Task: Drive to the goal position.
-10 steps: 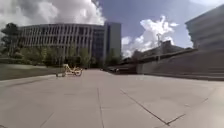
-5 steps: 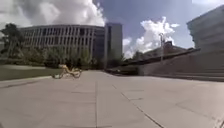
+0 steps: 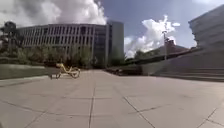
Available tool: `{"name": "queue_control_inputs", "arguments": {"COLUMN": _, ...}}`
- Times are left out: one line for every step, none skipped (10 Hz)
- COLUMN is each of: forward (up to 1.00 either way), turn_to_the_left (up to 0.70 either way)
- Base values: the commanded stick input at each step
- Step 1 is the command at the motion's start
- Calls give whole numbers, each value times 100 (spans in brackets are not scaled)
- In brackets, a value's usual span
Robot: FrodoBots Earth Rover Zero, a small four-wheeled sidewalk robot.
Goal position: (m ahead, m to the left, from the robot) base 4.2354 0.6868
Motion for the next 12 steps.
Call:
{"name": "queue_control_inputs", "arguments": {"forward": 100, "turn_to_the_left": 1}}
{"name": "queue_control_inputs", "arguments": {"forward": 100, "turn_to_the_left": 1}}
{"name": "queue_control_inputs", "arguments": {"forward": 100, "turn_to_the_left": 1}}
{"name": "queue_control_inputs", "arguments": {"forward": 100, "turn_to_the_left": 1}}
{"name": "queue_control_inputs", "arguments": {"forward": 100, "turn_to_the_left": 1}}
{"name": "queue_control_inputs", "arguments": {"forward": 100, "turn_to_the_left": 1}}
{"name": "queue_control_inputs", "arguments": {"forward": 100, "turn_to_the_left": 1}}
{"name": "queue_control_inputs", "arguments": {"forward": 100, "turn_to_the_left": 1}}
{"name": "queue_control_inputs", "arguments": {"forward": 100, "turn_to_the_left": 1}}
{"name": "queue_control_inputs", "arguments": {"forward": 100, "turn_to_the_left": 1}}
{"name": "queue_control_inputs", "arguments": {"forward": 100, "turn_to_the_left": 1}}
{"name": "queue_control_inputs", "arguments": {"forward": 100, "turn_to_the_left": 1}}
